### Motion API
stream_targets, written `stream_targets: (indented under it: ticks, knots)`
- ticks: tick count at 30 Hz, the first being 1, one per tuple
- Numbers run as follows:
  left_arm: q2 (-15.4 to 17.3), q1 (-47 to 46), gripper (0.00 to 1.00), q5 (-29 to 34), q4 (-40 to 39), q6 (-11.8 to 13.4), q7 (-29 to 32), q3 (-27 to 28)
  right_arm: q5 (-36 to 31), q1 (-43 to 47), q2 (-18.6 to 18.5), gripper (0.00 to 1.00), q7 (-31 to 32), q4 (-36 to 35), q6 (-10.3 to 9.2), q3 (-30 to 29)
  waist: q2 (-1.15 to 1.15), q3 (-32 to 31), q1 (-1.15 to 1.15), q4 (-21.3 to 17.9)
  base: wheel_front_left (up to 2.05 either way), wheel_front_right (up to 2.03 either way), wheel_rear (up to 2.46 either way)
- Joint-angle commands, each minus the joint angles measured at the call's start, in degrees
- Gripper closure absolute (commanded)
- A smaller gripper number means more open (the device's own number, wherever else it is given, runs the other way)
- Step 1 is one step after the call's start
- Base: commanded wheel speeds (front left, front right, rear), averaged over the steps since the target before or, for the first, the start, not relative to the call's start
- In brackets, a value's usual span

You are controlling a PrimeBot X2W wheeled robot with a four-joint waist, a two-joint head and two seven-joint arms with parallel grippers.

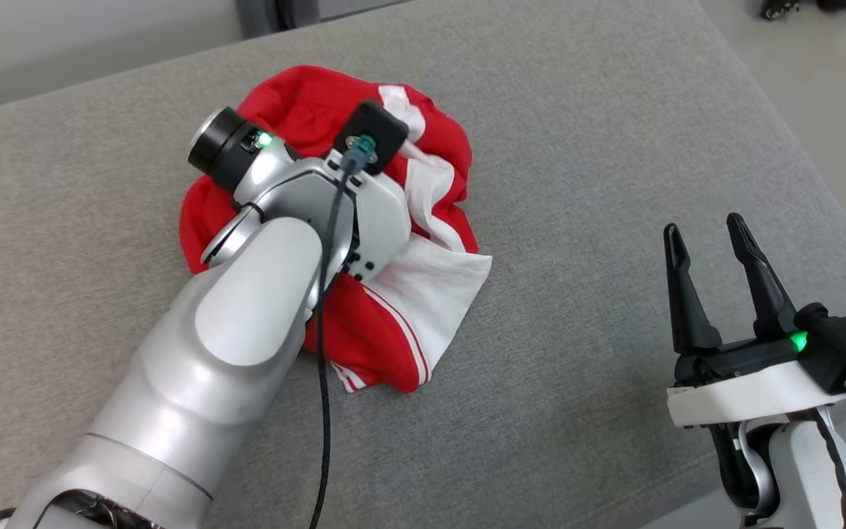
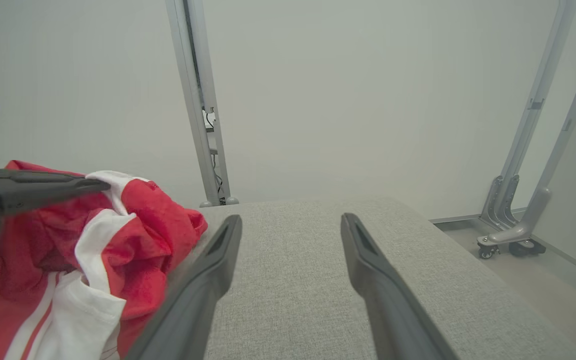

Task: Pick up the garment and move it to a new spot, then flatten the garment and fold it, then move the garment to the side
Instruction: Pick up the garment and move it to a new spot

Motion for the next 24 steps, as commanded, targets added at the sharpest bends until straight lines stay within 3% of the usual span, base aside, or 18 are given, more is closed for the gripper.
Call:
stream_targets:
  ticks: [1, 7, 13, 19, 24]
  knots:
    - [0.1, 0.3, 1.00, -1.8, -1.4, 1.0, -1.9, 0.6, -0.7, -0.3, -0.3, 0.00, -0.3, 0.2, 0.01, -0.2, 0.00, -1.1, 0.00, 1.0, 0.00, 0.00, 0.00]
    - [0.2, 1.4, 1.00, -8.9, -7.7, 4.1, -9.9, 2.0, -2.1, 0.8, -0.3, 0.00, -0.3, 0.6, 0.01, -0.9, 0.00, -4.3, 0.00, 3.9, 0.00, 0.00, 0.00]
    - [0.2, 0.2, 1.00, -11.8, -13.4, 6.5, -18.8, 4.4, -3.8, 1.8, -0.3, 0.00, -0.3, 0.8, 0.01, -1.1, 0.00, -7.6, 0.00, 7.7, 0.00, 0.00, 0.00]
    - [0.7, -0.8, 1.00, -15.4, -19.7, 6.6, -23.5, 9.3, -4.6, 2.9, -0.3, 0.00, -0.3, 1.0, 0.01, -0.5, 0.00, -10.6, 0.00, 11.0, 0.00, 0.00, 0.00]
    - [3.2, -1.8, 1.00, -16.9, -25.2, 6.5, -24.2, 13.1, -4.8, 3.9, -0.3, 0.00, -0.3, 1.3, 0.01, 0.2, 0.00, -12.3, 0.00, 13.3, 0.00, 0.00, 0.00]
